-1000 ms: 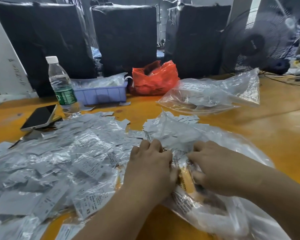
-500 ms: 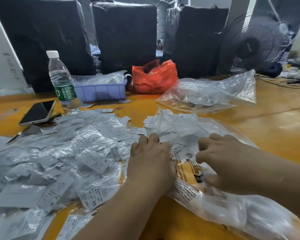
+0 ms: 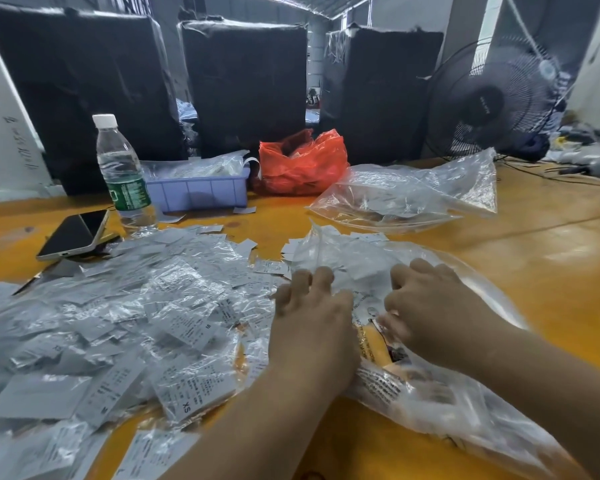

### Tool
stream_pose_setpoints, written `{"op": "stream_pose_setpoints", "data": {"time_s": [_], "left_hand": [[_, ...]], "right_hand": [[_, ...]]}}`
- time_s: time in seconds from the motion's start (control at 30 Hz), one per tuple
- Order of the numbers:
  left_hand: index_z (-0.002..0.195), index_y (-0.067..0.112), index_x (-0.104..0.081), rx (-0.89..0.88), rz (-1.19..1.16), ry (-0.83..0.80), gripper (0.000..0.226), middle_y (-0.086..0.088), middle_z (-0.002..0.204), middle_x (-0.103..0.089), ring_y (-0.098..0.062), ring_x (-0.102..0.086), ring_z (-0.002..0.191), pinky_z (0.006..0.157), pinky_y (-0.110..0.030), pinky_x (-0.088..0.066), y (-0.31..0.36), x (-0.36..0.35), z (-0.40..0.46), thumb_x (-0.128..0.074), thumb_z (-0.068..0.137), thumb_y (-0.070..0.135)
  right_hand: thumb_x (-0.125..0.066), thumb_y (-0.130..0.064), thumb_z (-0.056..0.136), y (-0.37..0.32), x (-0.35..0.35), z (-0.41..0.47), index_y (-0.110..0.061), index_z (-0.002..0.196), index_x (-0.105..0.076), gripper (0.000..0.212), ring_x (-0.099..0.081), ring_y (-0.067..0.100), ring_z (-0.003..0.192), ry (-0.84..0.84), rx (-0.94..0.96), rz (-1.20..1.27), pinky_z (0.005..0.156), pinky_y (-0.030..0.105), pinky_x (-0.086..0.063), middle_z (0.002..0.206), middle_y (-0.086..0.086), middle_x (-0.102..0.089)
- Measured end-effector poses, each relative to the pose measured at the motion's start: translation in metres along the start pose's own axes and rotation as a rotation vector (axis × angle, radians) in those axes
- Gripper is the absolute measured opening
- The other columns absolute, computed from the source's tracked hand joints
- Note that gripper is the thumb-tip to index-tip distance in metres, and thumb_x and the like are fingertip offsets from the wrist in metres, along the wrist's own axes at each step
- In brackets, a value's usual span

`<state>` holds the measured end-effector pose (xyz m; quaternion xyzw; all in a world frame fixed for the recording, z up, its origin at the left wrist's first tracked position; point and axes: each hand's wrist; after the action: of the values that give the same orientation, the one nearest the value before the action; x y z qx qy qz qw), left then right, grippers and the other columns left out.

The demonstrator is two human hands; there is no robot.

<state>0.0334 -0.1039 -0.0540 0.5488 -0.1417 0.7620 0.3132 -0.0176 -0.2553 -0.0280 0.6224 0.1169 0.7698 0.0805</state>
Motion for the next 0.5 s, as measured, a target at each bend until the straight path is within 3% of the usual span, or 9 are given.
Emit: {"op": "stream_pose_setpoints", "data": {"time_s": [0.07,0.13,0.23,0.37,0.43,0.5], "left_hand": [[0.118,0.029,-0.063,-0.172,-0.048,-0.021,0.031,0.006,0.129,-0.049,-0.020,-0.032,0.123,0.100,-0.037,-0.020,0.002,0.002,0.001,-0.055,0.090,0.019],[0.116,0.029,-0.067,-0.289,-0.087,-0.131,0.036,0.007,0.117,-0.060,-0.018,-0.046,0.115,0.099,-0.034,-0.028,0.003,0.004,0.001,-0.050,0.089,0.012],[0.114,0.025,-0.067,-0.277,-0.090,-0.195,0.033,0.005,0.115,-0.060,-0.019,-0.050,0.110,0.103,-0.036,-0.032,0.005,0.003,0.000,-0.046,0.091,0.015],[0.113,0.021,-0.060,-0.230,-0.050,-0.181,0.026,0.002,0.117,-0.055,-0.021,-0.048,0.110,0.103,-0.040,-0.033,0.011,0.003,-0.002,-0.041,0.096,0.026],[0.115,0.019,-0.062,-0.209,-0.031,-0.186,0.030,0.003,0.121,-0.056,-0.020,-0.048,0.112,0.104,-0.040,-0.034,0.011,0.002,-0.003,-0.041,0.097,0.029],[0.116,0.020,-0.062,-0.177,-0.025,-0.192,0.032,0.003,0.123,-0.056,-0.020,-0.048,0.114,0.104,-0.039,-0.034,0.009,0.002,-0.004,-0.041,0.097,0.032]], "right_hand": [[-0.033,-0.044,0.097,-0.002,0.002,-0.004,-0.024,0.100,-0.062,0.035,-0.039,0.019,0.103,0.044,0.054,0.043,0.088,0.034,-0.034,0.106,-0.002,-0.043],[-0.024,-0.042,0.087,-0.008,0.007,-0.011,-0.024,0.094,-0.061,0.042,-0.045,0.017,0.092,-0.027,0.135,0.174,0.079,0.031,-0.042,0.094,-0.005,-0.042],[-0.038,-0.040,0.091,-0.012,0.010,-0.022,-0.026,0.100,-0.057,0.025,-0.048,0.013,0.078,-0.171,0.074,0.305,0.071,0.031,-0.049,0.086,-0.011,-0.042],[-0.053,-0.023,0.093,-0.015,0.016,-0.032,-0.024,0.093,-0.051,0.002,-0.034,0.017,0.082,-0.222,-0.042,0.040,0.070,0.029,-0.039,0.086,-0.003,-0.038],[-0.051,-0.021,0.092,-0.016,0.020,-0.036,-0.023,0.091,-0.048,0.005,-0.032,0.021,0.086,-0.284,-0.102,-0.075,0.073,0.030,-0.032,0.091,0.002,-0.041],[-0.048,-0.020,0.090,-0.014,0.022,-0.038,-0.019,0.105,-0.053,0.016,-0.037,0.025,0.097,-0.298,-0.151,-0.204,0.081,0.033,-0.035,0.107,0.008,-0.047]]}}
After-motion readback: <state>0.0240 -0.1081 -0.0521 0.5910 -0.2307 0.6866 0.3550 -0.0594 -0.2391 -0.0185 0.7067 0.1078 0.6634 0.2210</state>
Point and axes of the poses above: each hand's wrist, its own z-axis towards the middle knuckle, its own x-axis out of the back of the hand, y = z × x
